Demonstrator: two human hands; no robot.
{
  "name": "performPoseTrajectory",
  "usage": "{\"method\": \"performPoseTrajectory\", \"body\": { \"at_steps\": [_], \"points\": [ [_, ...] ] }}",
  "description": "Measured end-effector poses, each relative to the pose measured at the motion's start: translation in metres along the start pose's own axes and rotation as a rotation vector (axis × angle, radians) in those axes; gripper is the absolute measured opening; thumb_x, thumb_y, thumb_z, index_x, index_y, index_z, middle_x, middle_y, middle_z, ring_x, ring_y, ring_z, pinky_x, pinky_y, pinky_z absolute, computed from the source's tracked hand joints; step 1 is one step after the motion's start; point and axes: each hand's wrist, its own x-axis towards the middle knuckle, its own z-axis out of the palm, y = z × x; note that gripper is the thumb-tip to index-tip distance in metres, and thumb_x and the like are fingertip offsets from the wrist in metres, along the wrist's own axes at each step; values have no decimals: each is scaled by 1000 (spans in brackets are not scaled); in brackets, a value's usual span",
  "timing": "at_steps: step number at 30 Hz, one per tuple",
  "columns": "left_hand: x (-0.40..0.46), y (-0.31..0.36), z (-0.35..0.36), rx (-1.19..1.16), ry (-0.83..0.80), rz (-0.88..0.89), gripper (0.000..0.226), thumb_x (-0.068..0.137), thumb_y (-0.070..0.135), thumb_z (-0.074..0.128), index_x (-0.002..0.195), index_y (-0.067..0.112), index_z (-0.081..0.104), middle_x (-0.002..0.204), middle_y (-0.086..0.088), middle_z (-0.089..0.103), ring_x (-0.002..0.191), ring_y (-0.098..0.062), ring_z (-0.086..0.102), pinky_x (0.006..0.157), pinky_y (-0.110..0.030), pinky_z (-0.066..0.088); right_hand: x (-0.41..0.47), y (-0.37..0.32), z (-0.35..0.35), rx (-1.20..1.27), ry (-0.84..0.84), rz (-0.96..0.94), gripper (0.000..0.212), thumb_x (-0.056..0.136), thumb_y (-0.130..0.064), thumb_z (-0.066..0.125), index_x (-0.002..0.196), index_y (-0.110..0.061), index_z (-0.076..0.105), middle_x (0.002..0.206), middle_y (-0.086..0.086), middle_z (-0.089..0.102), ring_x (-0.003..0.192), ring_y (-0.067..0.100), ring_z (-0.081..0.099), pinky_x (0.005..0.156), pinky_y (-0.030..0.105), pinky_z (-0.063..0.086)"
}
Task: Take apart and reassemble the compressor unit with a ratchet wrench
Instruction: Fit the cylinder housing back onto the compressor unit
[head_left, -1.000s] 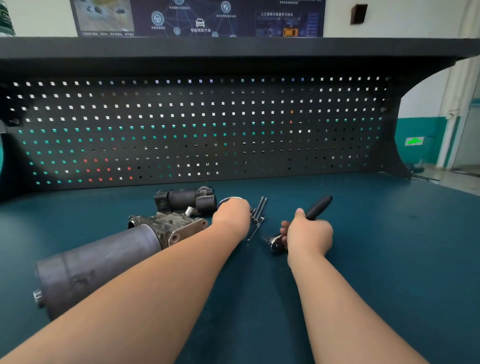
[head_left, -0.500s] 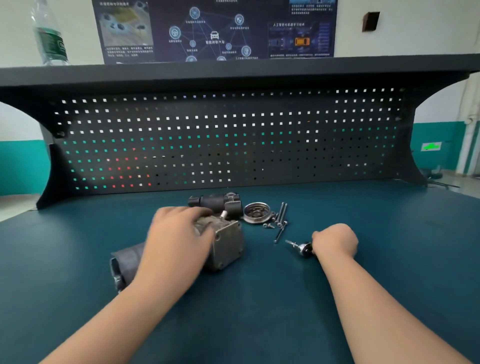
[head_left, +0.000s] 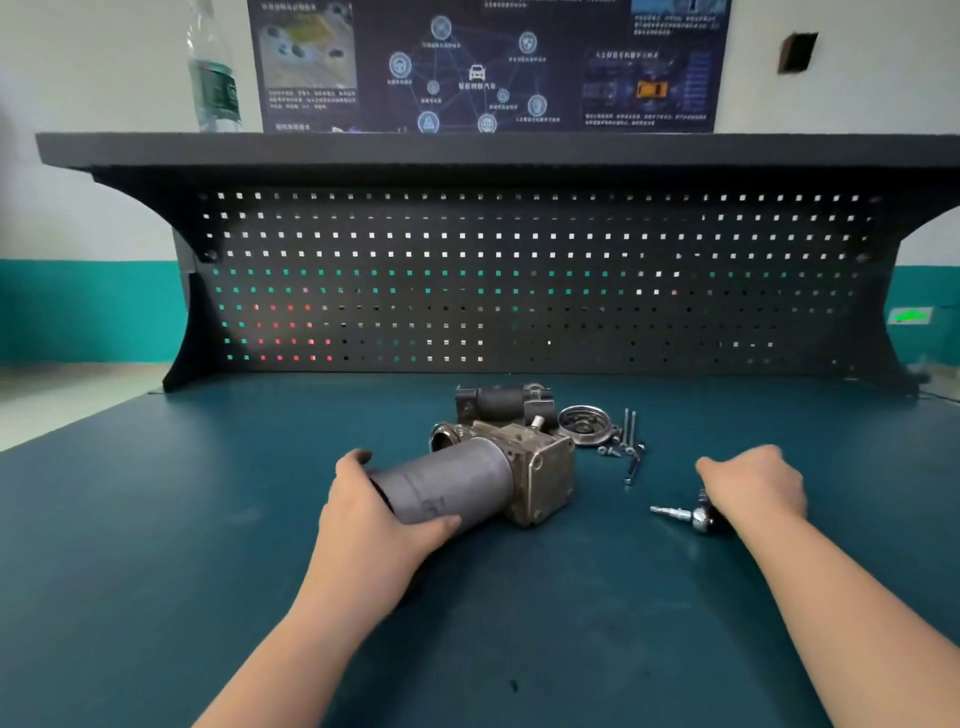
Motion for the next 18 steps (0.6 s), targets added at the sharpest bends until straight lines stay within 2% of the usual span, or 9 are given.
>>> {"method": "performPoseTrajectory", "body": {
  "at_steps": [5, 7, 9, 11, 13, 15, 16, 18],
  "points": [
    [0, -4, 2, 7, -90, -81, 96, 62, 41, 82, 135, 18, 24, 131, -6, 34, 108, -22, 43, 79, -27, 37, -4, 3, -2, -40, -112, 21, 49, 82, -35, 59, 115, 1, 54, 105, 23, 64, 87, 34, 62, 53, 28, 38],
    [1, -6, 1, 6, -126, -80, 92, 62, 41, 82, 131, 21, 24, 126, -4, 36, 108, -22, 45, 76, -28, 38, -7, 2, -3, -39, -100, 35, 50, 83, -34, 58, 118, 1, 51, 110, 24, 60, 85, 34, 61, 57, 30, 41],
    [2, -8, 0, -15, -122, -69, 88, 61, 42, 81, 127, 23, 27, 119, -1, 39, 103, -20, 47, 72, -28, 41, -16, -3, -8, -11, -14, -24, 51, 86, -32, 59, 123, 1, 45, 122, 25, 47, 82, 36, 55, 64, 34, 41],
    [2, -7, -1, -32, -108, -65, 87, 60, 41, 82, 126, 25, 29, 114, 2, 39, 99, -19, 47, 71, -28, 42, -34, -16, -17, 93, 49, -260, 50, 83, -24, 61, 127, -7, 45, 125, 20, 40, 88, 37, 53, 73, 36, 42],
    [2, -7, -1, -53, -88, -61, 89, 59, 40, 83, 128, 25, 29, 110, 4, 38, 95, -16, 45, 74, -27, 39, -63, -34, -22, 158, -2, -663, 57, 75, -17, 64, 130, -19, 48, 122, 12, 45, 102, 31, 52, 88, 37, 40],
    [2, -6, -1, -73, -75, -59, 90, 58, 38, 83, 130, 26, 31, 110, 5, 38, 94, -15, 44, 75, -26, 38, -104, -50, -18, -43, -147, -1074, 70, 69, -21, 65, 134, -34, 43, 124, 1, 45, 119, 23, 39, 95, 37, 31],
    [1, -5, -1, -84, -70, -58, 90, 57, 37, 83, 130, 26, 31, 111, 4, 40, 95, -15, 44, 76, -26, 38, -123, -54, -11, -178, -241, -1222, 77, 68, -25, 64, 137, -40, 35, 130, -5, 39, 127, 16, 27, 98, 37, 22],
    [1, -3, -2, -115, -49, -48, 90, 55, 35, 82, 130, 28, 33, 114, 4, 42, 101, -17, 48, 80, -29, 43, -147, -60, 6, -348, -381, -1368, 88, 70, -31, 63, 143, -43, 16, 144, -15, 19, 136, 5, 1, 102, 34, 4]
  ]
}}
